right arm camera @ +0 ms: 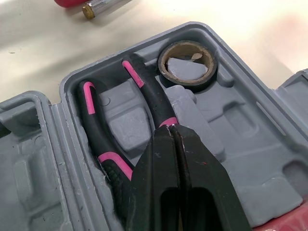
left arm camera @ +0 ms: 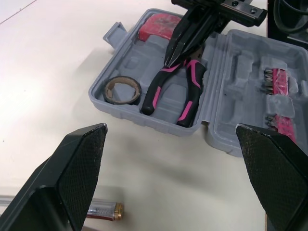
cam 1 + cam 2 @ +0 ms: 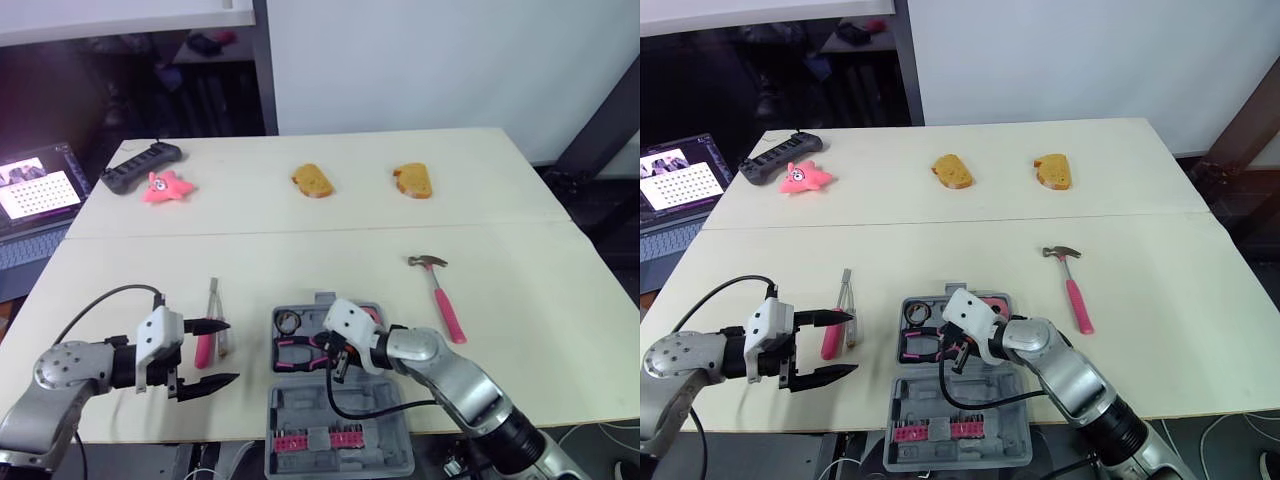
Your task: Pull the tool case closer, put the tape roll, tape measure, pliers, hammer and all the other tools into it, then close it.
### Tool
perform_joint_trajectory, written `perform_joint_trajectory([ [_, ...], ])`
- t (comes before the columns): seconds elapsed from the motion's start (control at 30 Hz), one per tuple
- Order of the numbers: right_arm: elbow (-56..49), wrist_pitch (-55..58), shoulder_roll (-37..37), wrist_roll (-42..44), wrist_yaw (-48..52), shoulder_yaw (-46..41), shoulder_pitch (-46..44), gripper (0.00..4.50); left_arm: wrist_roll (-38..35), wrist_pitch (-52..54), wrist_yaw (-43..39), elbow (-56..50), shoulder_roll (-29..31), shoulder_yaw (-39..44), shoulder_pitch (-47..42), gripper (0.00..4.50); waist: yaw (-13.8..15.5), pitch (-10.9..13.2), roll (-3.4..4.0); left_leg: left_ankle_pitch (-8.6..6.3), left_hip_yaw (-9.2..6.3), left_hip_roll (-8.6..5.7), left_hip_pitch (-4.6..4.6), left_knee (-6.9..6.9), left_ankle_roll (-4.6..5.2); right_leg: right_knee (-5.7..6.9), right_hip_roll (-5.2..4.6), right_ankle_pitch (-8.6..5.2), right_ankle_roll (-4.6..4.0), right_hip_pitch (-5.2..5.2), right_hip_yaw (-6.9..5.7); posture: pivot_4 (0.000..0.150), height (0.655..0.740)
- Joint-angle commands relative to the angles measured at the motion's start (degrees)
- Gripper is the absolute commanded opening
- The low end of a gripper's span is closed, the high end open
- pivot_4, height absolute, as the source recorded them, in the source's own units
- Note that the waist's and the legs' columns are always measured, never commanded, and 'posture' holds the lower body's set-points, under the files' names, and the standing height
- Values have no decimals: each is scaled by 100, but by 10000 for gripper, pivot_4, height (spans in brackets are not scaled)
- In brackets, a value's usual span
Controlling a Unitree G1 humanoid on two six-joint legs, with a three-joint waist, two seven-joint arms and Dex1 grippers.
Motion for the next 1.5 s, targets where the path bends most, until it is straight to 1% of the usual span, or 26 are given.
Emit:
perform_joint_trajectory([
  [0.03,109,250,-120,-175,58,190,26,798,-65,11,23,-171,32,97,-15,45000,2,-2,0,0,0,0,1,0,0,0,0,0,0,1,0,1500,7400],
  [0.13,252,814,-207,-234,56,352,15,798,-61,27,32,-195,36,102,-2,45000,6,-14,-2,-1,0,0,11,-1,3,0,0,0,0,11,1,1500,7400],
  [0.23,500,1910,-210,-120,-46,404,18,798,-61,45,46,-217,37,106,0,45000,30,-42,-5,-7,-1,-1,25,-4,12,-4,-2,-1,-1,28,0,1500,7400],
  [0.27,565,2144,-202,-100,-84,433,-5,798,-65,50,48,-231,37,110,15,45000,47,-54,-2,-10,-2,-1,40,-5,17,-8,-2,-1,-1,43,0,1500,7400],
  [0.3,603,2321,-174,-66,-119,432,-30,798,-65,50,48,-241,38,113,26,45000,67,-81,2,-17,-4,-2,81,-12,28,-20,-4,-4,1,91,-1,1500,7400],
  [0.43,620,2696,-246,65,-17,720,-166,798,-73,71,56,-274,40,120,42,45000,172,-159,13,-38,-4,-3,143,-18,57,-67,-3,-14,12,146,-3,1500,7400],
  [0.47,601,2746,-236,84,-20,753,-183,798,-74,76,59,-278,39,121,40,45000,176,-168,17,-43,-4,-5,171,-21,64,-76,-4,-21,11,177,-3,1500,7400],
  [0.57,553,2795,-192,124,-31,794,-221,798,-66,90,64,-273,35,122,24,45000,176,-192,3,-48,-5,-9,182,-20,71,-79,-8,-29,19,190,-2,1500,7400],
  [0.67,472,2433,-65,126,-114,621,-243,798,-69,100,76,-286,31,118,28,45000,162,-206,-3,-54,-5,-9,183,-20,70,-79,-8,-25,31,189,-2,1500,7400],
  [0.8,130,1348,127,111,-241,132,-297,798,-75,101,80,-282,29,107,25,45000,146,-205,-5,-54,-6,-5,178,-22,70,-77,-4,-25,31,181,-2,1500,7400],
  [0.87,-229,876,228,328,-145,-251,-257,798,-67,94,80,-275,28,95,26,45000,136,-193,2,-54,-4,-3,174,-23,69,-76,-3,-25,31,176,-2,1500,7400],
  [0.93,-602,505,159,563,122,-485,-153,798,-71,101,77,-283,28,81,30,45000,125,-165,16,-54,-1,-3,158,-22,69,-71,-3,-24,31,169,2,1500,7400],
  [1.0,-836,488,37,807,363,-603,-8,798,-65,102,80,-288,20,60,32,45000,110,-155,21,-52,1,-3,136,-22,67,-67,-2,-23,30,155,5,1500,7400],
  [1.17,-832,388,-417,711,644,-289,250,798,-61,123,95,-294,-2,16,6,45000,109,-153,18,-49,0,-4,90,-18,63,-62,-2,-21,28,114,3,1500,7400],
  [1.5,-414,398,-403,362,437,59,267,798,-55,147,104,-273,-5,16,-13,45000,117,-145,17,-47,0,-3,80,-17,60,-65,-2,-18,24,104,3,1500,7400],
])
